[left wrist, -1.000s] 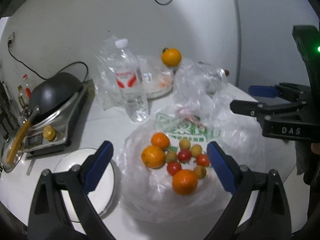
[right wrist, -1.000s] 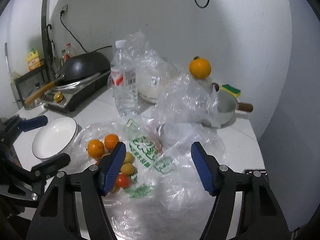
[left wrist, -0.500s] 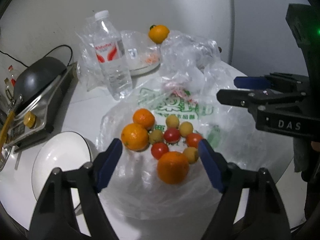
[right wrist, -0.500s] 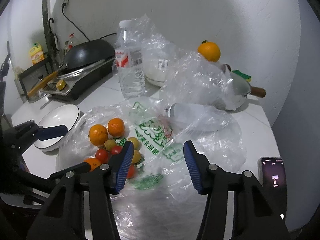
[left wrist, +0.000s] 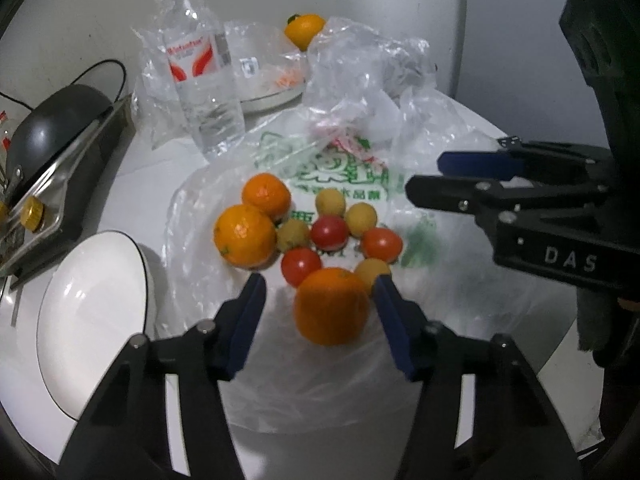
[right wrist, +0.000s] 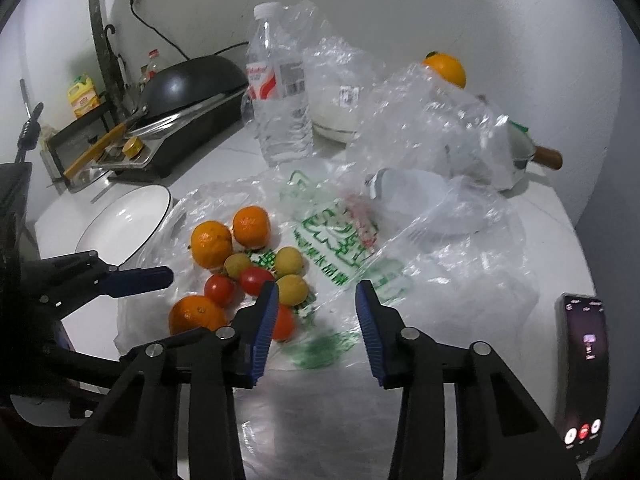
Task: Organize fruits
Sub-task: 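Grasp a mandarin orange with the left tool while the right tool grasps a red cherry tomato, then carry the orange with the left tool while the right tool carries the tomato to the plate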
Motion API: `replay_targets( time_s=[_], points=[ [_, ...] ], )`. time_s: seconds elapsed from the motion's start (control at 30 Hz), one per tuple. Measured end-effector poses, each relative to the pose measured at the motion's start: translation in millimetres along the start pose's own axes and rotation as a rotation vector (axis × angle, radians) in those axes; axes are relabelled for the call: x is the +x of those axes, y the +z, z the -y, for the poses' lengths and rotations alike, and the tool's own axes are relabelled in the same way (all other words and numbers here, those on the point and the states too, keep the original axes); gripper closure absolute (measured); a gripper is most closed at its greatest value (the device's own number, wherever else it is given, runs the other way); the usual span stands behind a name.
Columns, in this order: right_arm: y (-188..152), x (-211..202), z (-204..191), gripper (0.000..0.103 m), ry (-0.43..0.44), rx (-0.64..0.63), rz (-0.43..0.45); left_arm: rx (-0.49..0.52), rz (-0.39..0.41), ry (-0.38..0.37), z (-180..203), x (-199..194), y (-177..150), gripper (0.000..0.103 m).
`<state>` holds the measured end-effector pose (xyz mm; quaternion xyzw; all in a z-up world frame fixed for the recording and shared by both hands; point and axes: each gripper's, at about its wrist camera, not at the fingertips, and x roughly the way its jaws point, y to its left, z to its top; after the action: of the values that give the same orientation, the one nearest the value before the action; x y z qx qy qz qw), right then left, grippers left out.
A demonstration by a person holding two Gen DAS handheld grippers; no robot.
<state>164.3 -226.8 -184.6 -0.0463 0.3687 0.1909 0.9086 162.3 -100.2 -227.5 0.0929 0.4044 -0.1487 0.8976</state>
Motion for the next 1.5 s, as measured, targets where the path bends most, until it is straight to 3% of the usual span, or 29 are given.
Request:
replay_targets(
  time_s=[0.43,0.5,0.87,1.5],
  points=[
    [-7.4,26.7,-9.1,0.068,0.108,0.04,-0.08,-0.013,-0.041,-0.04,-1.3,9.2,-4.5,0.053],
    [-8.1,29.8,-9.7,0.068,0.117,0.042,-0.093,-0.013,-0.041,-0.057,-2.0,9.4,-4.2,0.059],
    [-8.0,37.3,-2.7,0.073,0.168,0.094,-0.129,-0.024,-0.024,-0.077,-5.0,7.6,-4.5,0.06],
    [1.4,19.3,-10.5,0.076,0.122,0.069,-0.097,-0.032,0.065,-0.065,-13.3,-26.2,0.7,0.06]
  ],
)
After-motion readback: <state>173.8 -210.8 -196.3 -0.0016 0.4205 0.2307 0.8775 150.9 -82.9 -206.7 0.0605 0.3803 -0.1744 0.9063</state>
